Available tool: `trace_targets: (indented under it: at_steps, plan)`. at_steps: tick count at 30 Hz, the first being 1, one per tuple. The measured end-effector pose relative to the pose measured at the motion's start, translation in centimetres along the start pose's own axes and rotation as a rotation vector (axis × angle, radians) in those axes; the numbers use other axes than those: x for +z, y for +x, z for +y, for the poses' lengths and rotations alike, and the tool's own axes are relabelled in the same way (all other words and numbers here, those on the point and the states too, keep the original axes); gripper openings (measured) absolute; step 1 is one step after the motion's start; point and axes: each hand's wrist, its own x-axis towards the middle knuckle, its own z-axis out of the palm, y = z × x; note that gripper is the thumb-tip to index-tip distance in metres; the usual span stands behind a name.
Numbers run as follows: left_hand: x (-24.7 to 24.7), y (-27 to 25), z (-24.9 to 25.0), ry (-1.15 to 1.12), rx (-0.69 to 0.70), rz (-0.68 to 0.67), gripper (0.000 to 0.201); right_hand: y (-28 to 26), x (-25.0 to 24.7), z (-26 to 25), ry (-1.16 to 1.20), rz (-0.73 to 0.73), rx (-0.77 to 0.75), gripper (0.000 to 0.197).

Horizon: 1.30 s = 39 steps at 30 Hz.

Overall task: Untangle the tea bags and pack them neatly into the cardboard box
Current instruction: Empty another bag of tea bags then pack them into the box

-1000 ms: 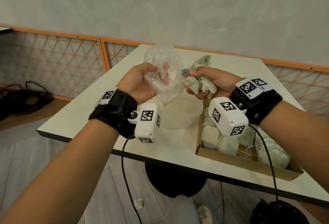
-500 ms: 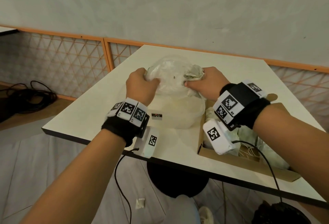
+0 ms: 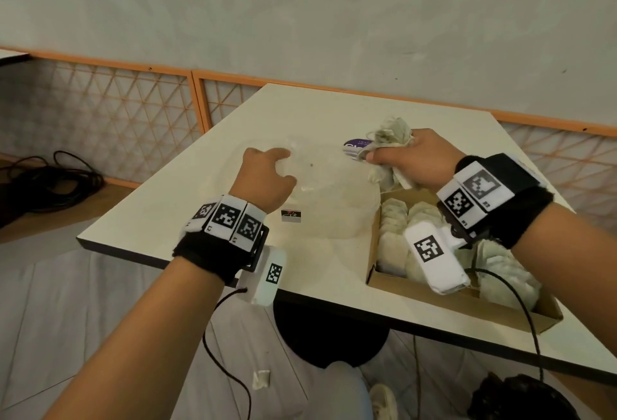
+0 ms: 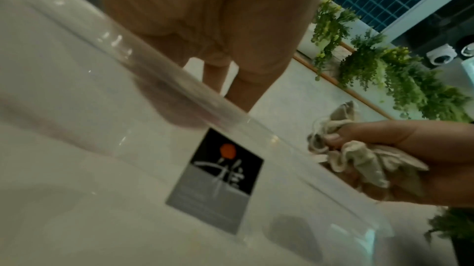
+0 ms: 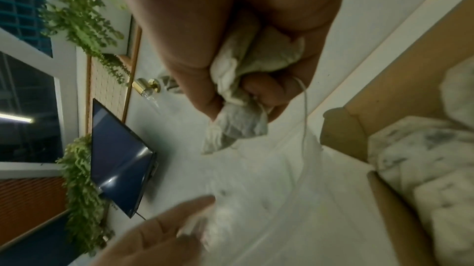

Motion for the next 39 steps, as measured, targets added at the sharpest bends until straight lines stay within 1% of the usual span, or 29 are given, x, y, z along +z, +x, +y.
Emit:
trace_targets:
  at_steps: [2,3,5,6,7,8,10,11,12,13,15,16,17,19,20,22,23,25,26,27,29,31,33,36,39]
  plan:
    - [-0.3,-0.1,0.1,0.181,-0.122,-0.043,0.057,-0.5,-1.3,1.0,-0.009,-0.005,0.037,0.03]
    - [-0.5,-0.3,0.3,0.243,-0.159,-0.031,0.058,-0.7,-2.0,1.6,-0.008,-0.006,0.06,0.035]
    - [-1.1,-0.7,0.7,0.307,-0.173,0.039,0.056,-1.2,-3.6,3.2,0.044,0.012,0.109,0.051]
    - [-1.3,-0.8,0.9,0.304,-0.146,0.088,0.053,-1.6,-4.3,4.1,0.08,0.022,0.132,0.055]
    - [-1.4,-1.0,1.4,0.268,-0.085,0.145,0.049,-2.1,-5.0,4.9,0.1,0.029,0.154,0.053]
    - [-1.4,-1.1,1.9,0.19,0.013,0.209,0.045,-2.8,-5.7,5.5,0.111,0.033,0.166,0.045]
    - [-0.9,-1.2,3.6,-0.072,0.216,0.318,0.032,-4.3,-6.7,6.7,0.161,0.058,0.175,0.026]
    - [-0.4,-1.3,4.8,-0.252,0.252,0.313,0.023,-4.9,-7.0,7.2,0.205,0.074,0.184,0.022]
    - [0.2,-1.5,6.0,-0.455,0.233,0.249,0.014,-5.6,-7.2,7.8,0.237,0.085,0.193,0.023]
    - [0.9,-1.9,7.3,-0.666,0.17,0.132,0.008,-6.1,-7.3,8.4,0.259,0.091,0.203,0.024]
    - [2.7,-3.0,9.5,-1.035,0.01,-0.189,0.008,-7.2,-7.6,9.2,0.317,0.102,0.212,0.02]
    - [3.8,-3.5,10.1,-1.147,-0.054,-0.331,0.01,-7.8,-7.7,9.4,0.34,0.102,0.207,0.016]
    - [5.0,-4.0,10.5,-1.21,-0.101,-0.444,0.014,-8.4,-7.8,9.6,0.359,0.098,0.193,0.015]
    - [7.5,-4.8,11.0,-1.261,-0.163,-0.599,0.021,-9.5,-7.8,9.6,0.393,0.105,0.144,0.016]
    - [8.7,-5.3,11.4,-1.267,-0.191,-0.644,0.024,-9.9,-7.7,9.4,0.397,0.102,0.108,0.018]
    - [10.9,-6.0,11.8,-1.281,-0.244,-0.689,0.03,-10.5,-7.3,8.8,0.36,0.067,0.037,0.022]
    - [11.9,-6.3,12.1,-1.302,-0.265,-0.723,0.036,-10.7,-7.1,8.4,0.338,0.044,0.012,0.021]
    - [13.3,-6.9,12.5,-1.354,-0.278,-0.846,0.053,-10.8,-6.7,7.9,0.288,0.016,0.003,0.018]
    - [13.8,-7.2,12.7,-1.369,-0.282,-0.915,0.058,-10.7,-6.4,7.8,0.261,0.006,0.006,0.019]
    - [14.1,-7.5,12.9,-1.377,-0.302,-0.959,0.058,-10.7,-6.0,7.8,0.232,-0.012,0.004,0.019]
    - [14.3,-7.9,13.1,-1.382,-0.353,-0.974,0.057,-10.5,-5.2,7.8,0.155,-0.056,-0.019,0.015]
    - [14.5,-8.0,13.1,-1.38,-0.372,-0.944,0.059,-10.2,-4.5,8.0,0.033,-0.086,-0.049,0.014]
    - [14.7,-7.7,12.9,-1.375,-0.38,-0.891,0.055,-9.8,-4.1,8.4,-0.105,-0.078,-0.096,0.023]
    - [15.2,-7.2,12.6,-1.351,-0.4,-0.827,0.053,-9.3,-3.6,9.1,-0.201,-0.023,-0.106,0.037]
    - [15.5,-6.6,12.5,-1.369,-0.385,-0.757,0.026,-9.2,-3.5,9.8,-0.33,0.048,-0.115,0.054]
